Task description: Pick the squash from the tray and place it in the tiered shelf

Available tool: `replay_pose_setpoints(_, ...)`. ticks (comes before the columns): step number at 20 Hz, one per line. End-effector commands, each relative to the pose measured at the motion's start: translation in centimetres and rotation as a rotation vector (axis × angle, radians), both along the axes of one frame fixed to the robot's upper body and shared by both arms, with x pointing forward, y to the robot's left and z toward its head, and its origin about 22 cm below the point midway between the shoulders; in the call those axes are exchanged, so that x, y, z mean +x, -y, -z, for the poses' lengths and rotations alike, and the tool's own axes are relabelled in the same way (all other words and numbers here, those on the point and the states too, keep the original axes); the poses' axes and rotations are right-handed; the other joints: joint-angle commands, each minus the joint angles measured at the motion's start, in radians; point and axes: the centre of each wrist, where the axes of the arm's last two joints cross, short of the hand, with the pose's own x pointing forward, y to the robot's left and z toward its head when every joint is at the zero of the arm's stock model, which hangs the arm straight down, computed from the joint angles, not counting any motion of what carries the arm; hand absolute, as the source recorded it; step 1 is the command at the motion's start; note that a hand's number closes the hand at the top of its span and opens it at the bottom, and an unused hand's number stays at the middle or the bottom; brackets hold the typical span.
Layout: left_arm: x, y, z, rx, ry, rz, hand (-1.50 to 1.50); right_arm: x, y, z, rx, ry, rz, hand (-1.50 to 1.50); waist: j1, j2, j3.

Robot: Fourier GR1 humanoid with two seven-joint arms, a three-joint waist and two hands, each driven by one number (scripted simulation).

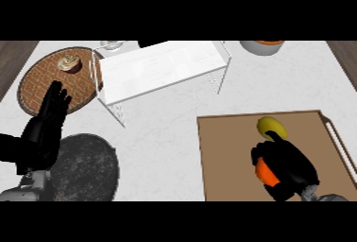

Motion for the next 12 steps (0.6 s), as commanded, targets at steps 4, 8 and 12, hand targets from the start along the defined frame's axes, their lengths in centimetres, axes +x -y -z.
replay_pose_setpoints(4, -1.0, 0.6, -0.3, 0.001, -0.002, -0.011, 0.00, -0.3, -3.6, 0.7, 0.027, 0.061, -0.025, 1.50, 0.001, 0.009, 0.009)
replay_pose_setpoints(8, -0.2, 0.8, 0.1, 0.024, 0.003, 0.024, 0.00, -2.4, -16.3, 0.6, 0.077, 0.032, 0.007, 1.50, 0.023, 0.012, 0.008)
replay_pose_setpoints(12, 0.3, 0.7, -0.6, 0.010, 0.002, 0.026, 0.00, -2.5, -18.2, -0.6, 0.183, -0.031, 0.068, 1.50, 0.033, 0.014, 0.009)
